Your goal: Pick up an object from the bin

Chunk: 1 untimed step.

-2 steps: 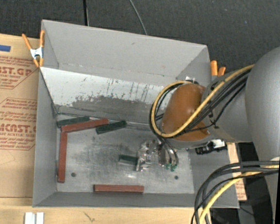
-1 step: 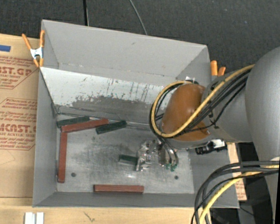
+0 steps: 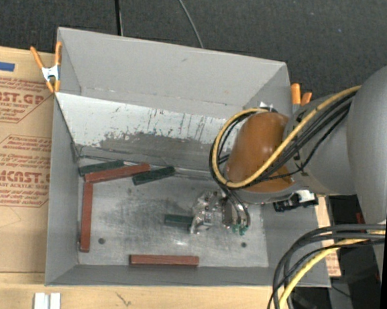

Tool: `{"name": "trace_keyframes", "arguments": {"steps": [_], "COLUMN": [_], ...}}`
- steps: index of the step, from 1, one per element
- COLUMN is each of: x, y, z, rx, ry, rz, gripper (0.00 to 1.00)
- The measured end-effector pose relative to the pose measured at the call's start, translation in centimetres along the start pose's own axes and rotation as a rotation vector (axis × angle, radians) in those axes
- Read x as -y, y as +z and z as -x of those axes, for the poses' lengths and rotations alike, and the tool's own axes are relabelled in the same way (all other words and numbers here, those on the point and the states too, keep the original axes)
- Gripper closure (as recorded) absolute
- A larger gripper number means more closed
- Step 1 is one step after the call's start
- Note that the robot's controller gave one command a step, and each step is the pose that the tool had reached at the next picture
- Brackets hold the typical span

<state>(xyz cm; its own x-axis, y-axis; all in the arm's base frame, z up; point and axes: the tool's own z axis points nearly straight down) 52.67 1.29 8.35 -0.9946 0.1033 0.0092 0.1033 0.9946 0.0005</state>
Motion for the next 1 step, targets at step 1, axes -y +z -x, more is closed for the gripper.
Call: {"name": "trace_keyframes", "arguments": {"steps": [1], "x": [0.19], "y": [-4.79], "z": [0.13], "rx": [0.013], "ry": [-0.023], "rz": [0.0], "gripper": [1.0]}}
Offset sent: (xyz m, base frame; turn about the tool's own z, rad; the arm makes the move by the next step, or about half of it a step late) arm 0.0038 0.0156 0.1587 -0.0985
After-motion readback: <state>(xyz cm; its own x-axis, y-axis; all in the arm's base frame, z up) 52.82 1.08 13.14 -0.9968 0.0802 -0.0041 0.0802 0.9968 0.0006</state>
